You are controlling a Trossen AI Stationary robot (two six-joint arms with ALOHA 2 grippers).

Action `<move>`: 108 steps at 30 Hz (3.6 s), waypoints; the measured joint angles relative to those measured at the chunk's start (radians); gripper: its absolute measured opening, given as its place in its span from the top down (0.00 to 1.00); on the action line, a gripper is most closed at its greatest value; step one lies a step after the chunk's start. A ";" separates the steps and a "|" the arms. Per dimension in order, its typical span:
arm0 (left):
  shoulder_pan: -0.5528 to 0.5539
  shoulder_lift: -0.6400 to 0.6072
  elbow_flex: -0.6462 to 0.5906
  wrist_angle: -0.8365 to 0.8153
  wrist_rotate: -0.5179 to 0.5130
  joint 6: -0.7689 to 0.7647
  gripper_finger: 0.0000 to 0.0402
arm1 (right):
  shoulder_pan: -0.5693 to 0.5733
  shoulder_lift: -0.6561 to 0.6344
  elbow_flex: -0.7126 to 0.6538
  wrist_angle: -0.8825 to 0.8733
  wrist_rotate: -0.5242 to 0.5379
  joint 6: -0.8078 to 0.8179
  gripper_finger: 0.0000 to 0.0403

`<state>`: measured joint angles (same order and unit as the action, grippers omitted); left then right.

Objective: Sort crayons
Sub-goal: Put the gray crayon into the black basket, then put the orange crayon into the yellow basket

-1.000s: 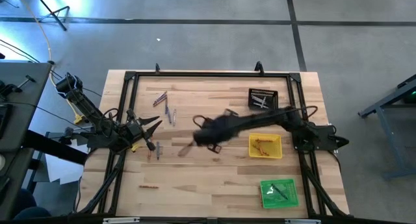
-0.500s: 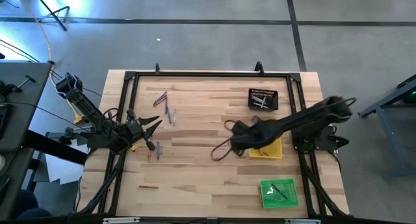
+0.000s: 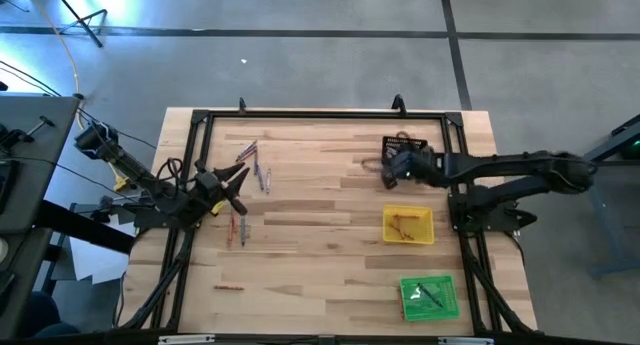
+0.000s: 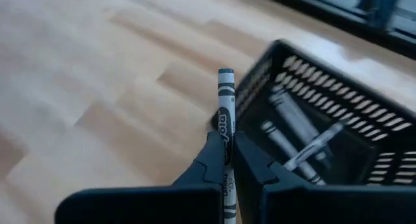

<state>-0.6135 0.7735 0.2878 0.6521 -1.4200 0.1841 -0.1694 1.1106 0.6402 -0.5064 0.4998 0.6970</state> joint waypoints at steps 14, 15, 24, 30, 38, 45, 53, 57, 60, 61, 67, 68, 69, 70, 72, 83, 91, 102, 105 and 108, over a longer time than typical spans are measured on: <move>0.085 0.000 0.000 -0.001 0.000 0.000 0.82 | -0.295 -0.011 -0.056 0.142 0.015 -0.147 0.99; 0.091 0.000 0.000 -0.002 0.000 0.000 0.82 | -0.304 -0.009 -0.056 0.143 0.015 -0.148 0.98; 0.112 0.000 0.000 -0.013 0.004 0.000 0.82 | -0.322 0.071 -0.056 0.151 0.013 -0.164 0.98; 0.112 0.000 0.000 -0.026 0.004 0.000 0.82 | -0.322 0.085 -0.056 0.168 0.013 -0.170 0.93; 0.111 0.000 0.000 -0.027 0.004 0.000 0.82 | -0.322 0.085 -0.056 0.183 0.001 -0.204 0.75; 0.095 0.000 0.000 -0.037 0.034 -0.066 0.82 | -0.314 0.073 -0.013 0.182 -0.144 -0.210 0.68; 0.033 0.007 0.000 -0.167 0.136 -0.292 0.82 | -0.202 0.071 0.108 0.183 -0.260 -0.319 0.68; 0.027 0.036 0.015 -0.211 0.195 -0.377 0.82 | -0.140 0.071 0.148 0.183 -0.260 -0.348 0.68; 0.037 0.081 0.093 -0.348 0.246 -0.441 0.82 | -0.108 0.071 0.164 0.183 -0.260 -0.350 0.68; 0.041 0.099 0.127 -0.414 0.264 -0.475 0.82 | -0.100 0.071 0.166 0.184 -0.260 -0.351 0.68; 0.086 0.226 0.356 -1.008 0.519 -0.908 0.82 | -0.066 0.071 0.165 0.149 -0.242 -0.330 0.68; 0.095 0.249 0.388 -1.110 0.581 -0.996 0.82 | -0.062 0.071 0.165 0.142 -0.241 -0.321 0.68; 0.104 0.272 0.416 -1.200 0.646 -1.079 0.82 | -0.059 0.071 0.165 0.137 -0.241 -0.312 0.68; 0.113 0.295 0.440 -1.282 0.705 -1.155 0.82 | -0.056 0.071 0.165 0.131 -0.241 -0.308 0.68; 0.129 0.339 0.474 -1.405 0.814 -1.269 0.82 | -0.050 0.071 0.165 0.124 -0.241 -0.305 0.68; 0.151 0.523 0.495 -1.549 1.185 -1.516 0.82 | 0.015 0.071 0.164 0.092 -0.242 -0.294 0.68; 0.151 0.570 0.495 -1.690 1.255 -1.669 0.82 | 0.056 0.072 0.163 0.029 -0.241 -0.325 0.68; 0.134 0.602 0.495 -1.702 1.364 -1.765 0.82 | 0.059 0.072 0.163 0.009 -0.238 -0.366 0.68; 0.128 0.632 0.495 -1.702 1.371 -1.778 0.82 | 0.059 0.072 0.163 0.008 -0.212 -0.369 0.68; 0.127 0.668 0.495 -1.702 1.382 -1.779 0.82 | 0.059 0.072 0.163 0.006 -0.212 -0.369 0.68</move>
<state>-0.4862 1.4417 0.7826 -1.0497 -0.0380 -1.5950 -0.1101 1.1825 0.8032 -0.5007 0.2882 0.3275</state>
